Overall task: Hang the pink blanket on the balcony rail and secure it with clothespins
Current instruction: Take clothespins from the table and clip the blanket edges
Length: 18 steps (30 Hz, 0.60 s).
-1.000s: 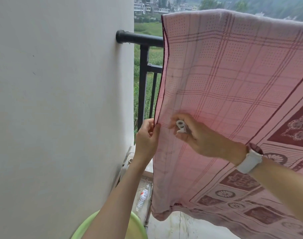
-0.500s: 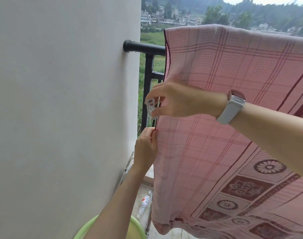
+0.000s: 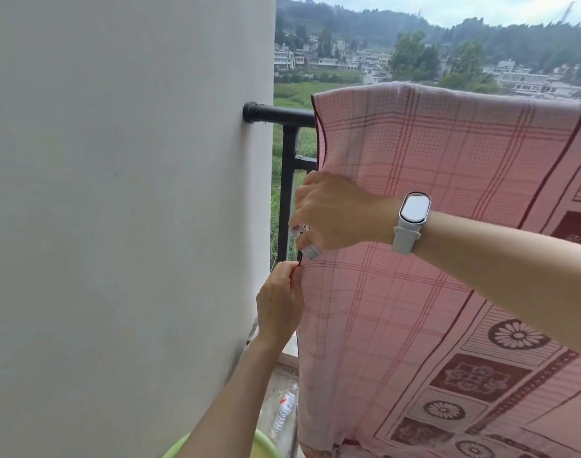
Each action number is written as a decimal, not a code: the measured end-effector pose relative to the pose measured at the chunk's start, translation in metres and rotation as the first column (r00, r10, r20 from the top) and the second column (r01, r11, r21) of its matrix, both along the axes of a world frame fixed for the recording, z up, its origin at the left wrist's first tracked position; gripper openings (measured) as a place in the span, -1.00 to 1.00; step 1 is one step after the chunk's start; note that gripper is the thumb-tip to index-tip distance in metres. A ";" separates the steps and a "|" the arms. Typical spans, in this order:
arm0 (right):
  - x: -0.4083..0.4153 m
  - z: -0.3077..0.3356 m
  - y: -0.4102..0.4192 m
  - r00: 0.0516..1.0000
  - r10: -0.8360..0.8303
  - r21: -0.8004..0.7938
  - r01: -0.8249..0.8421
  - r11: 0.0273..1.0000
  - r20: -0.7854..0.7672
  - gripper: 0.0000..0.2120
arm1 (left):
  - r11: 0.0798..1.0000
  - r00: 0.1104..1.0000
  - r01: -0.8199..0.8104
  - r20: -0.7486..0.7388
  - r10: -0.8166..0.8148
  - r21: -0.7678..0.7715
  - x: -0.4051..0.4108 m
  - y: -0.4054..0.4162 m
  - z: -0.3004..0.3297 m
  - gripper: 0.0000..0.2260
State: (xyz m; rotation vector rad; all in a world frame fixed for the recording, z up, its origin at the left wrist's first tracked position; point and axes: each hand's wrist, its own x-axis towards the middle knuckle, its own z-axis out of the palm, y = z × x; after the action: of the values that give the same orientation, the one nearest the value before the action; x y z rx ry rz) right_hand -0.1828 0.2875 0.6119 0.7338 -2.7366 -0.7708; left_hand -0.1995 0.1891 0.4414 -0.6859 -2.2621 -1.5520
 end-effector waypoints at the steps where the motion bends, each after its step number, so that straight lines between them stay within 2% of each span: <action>1: 0.001 -0.002 0.002 1.000 -0.007 0.027 0.008 1.000 -0.014 -0.64 | 1.000 1.000 0.001 0.007 -0.001 0.000 0.000 0.000 0.000 -0.72; 5: 0.013 -0.013 0.010 0.986 0.090 0.037 -0.085 0.996 -0.139 -0.55 | 1.000 0.999 0.015 0.039 -0.015 -0.004 0.000 -0.005 0.001 -0.74; 7: 0.023 -0.025 0.020 0.951 0.158 -0.069 -0.182 0.981 -0.265 -0.59 | 0.999 0.998 0.035 0.045 -0.035 -0.007 0.000 -0.006 0.003 -0.78; 9: 0.041 -0.044 0.030 0.914 0.155 -0.241 -0.258 0.936 -0.376 -0.69 | 1.000 1.000 0.022 0.009 -0.022 0.001 0.004 -0.008 0.006 -0.82; 12: 0.077 -0.083 0.044 0.873 -0.022 -0.499 -0.257 0.828 -0.487 -0.72 | 0.995 0.988 -0.095 -0.124 0.096 0.016 0.023 -0.006 0.005 -0.71; 14: 0.105 -0.109 0.057 0.859 -0.174 -0.612 -0.187 0.768 -0.481 -0.71 | 0.986 0.967 -0.162 -0.206 0.153 -0.027 0.047 0.003 0.002 -0.67; 16: 0.138 -0.131 0.077 0.854 -0.291 -0.686 -0.101 0.721 -0.431 -0.72 | 0.982 0.948 -0.163 -0.290 0.130 -0.092 0.076 0.022 -0.002 -0.66; 18: 0.180 -0.144 0.106 0.837 -0.390 -0.728 -0.014 0.686 -0.384 -0.72 | 0.981 0.928 -0.105 -0.370 0.037 -0.166 0.107 0.053 -0.005 -0.67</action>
State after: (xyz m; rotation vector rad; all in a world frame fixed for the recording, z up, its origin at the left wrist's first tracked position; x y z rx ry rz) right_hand -0.0033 0.3937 0.4678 0.0281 -2.3095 0.1199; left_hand -0.0924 0.2416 0.4368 -0.8514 -2.1316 -1.0829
